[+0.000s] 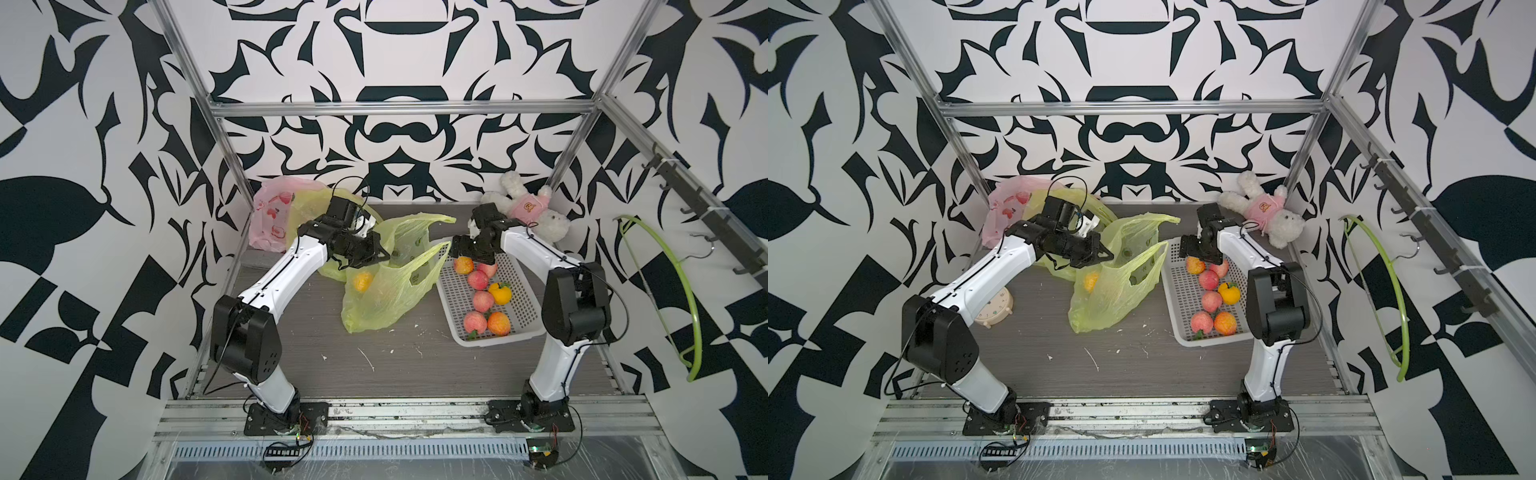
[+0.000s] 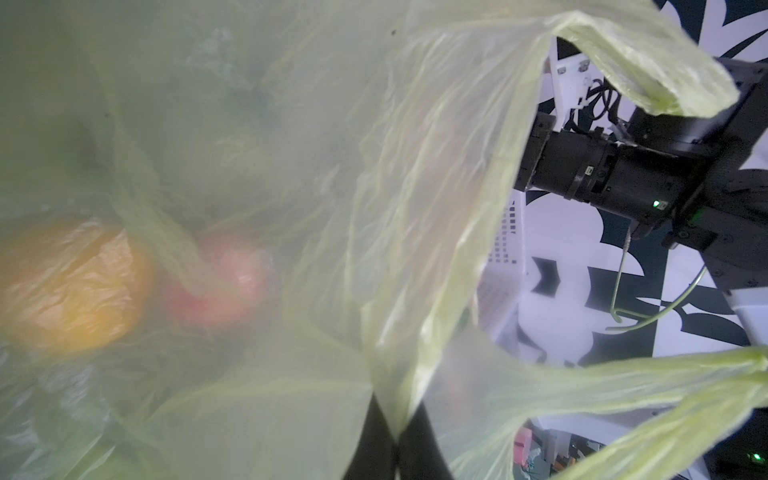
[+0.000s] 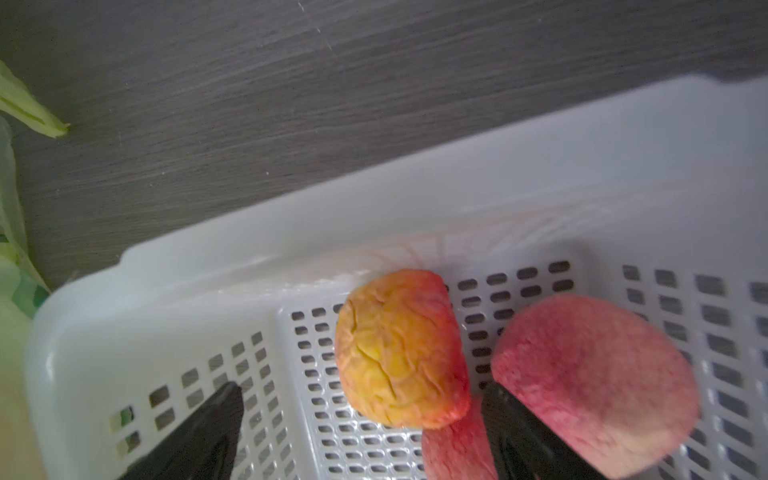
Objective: Place the peach into a plastic bag & tie a knot
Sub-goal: Pick up the peach from the basket.
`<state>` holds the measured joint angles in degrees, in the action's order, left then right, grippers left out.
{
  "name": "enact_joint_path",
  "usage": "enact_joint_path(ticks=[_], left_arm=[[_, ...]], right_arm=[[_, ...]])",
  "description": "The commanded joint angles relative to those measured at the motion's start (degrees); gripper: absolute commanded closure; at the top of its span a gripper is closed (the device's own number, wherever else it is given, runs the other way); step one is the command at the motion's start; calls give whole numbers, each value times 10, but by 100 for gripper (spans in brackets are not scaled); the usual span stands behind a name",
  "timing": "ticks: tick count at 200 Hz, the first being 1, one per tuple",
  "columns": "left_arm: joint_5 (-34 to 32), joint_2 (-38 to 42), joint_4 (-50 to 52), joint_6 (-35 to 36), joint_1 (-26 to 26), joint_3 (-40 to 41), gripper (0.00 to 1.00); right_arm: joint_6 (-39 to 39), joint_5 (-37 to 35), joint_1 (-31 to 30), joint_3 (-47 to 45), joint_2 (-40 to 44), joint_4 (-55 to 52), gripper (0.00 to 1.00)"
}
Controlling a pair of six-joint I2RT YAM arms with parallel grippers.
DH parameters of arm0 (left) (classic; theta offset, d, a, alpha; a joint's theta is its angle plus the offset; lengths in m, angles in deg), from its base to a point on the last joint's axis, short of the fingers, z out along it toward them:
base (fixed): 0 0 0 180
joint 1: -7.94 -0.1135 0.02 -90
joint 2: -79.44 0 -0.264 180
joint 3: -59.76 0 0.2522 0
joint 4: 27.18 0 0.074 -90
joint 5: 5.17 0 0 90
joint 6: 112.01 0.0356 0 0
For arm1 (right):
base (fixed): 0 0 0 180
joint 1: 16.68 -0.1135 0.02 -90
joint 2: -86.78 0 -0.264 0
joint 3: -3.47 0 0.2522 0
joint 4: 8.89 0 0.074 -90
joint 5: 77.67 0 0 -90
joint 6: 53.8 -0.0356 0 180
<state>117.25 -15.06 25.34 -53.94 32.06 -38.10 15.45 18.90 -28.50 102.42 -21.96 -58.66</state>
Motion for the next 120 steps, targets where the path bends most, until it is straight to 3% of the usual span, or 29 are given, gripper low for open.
enact_joint_path(ticks=[1, 57, 84, 120], left_arm=[[10, 0, 4, 7, 0, -13, 100], [11, -1, 8, 9, -1, -13, 100], [9, 3, 9, 9, -1, -12, 100], [9, 6, 6, 6, 0, -9, 100]], right_arm=[[10, -18, -3, 34, -21, -15, 13], [8, -34, -5, 27, -49, -9, 24], [4, -29, -5, 8, -13, -2, 49], [-16, 21, -19, -55, 112, 15, 61]])
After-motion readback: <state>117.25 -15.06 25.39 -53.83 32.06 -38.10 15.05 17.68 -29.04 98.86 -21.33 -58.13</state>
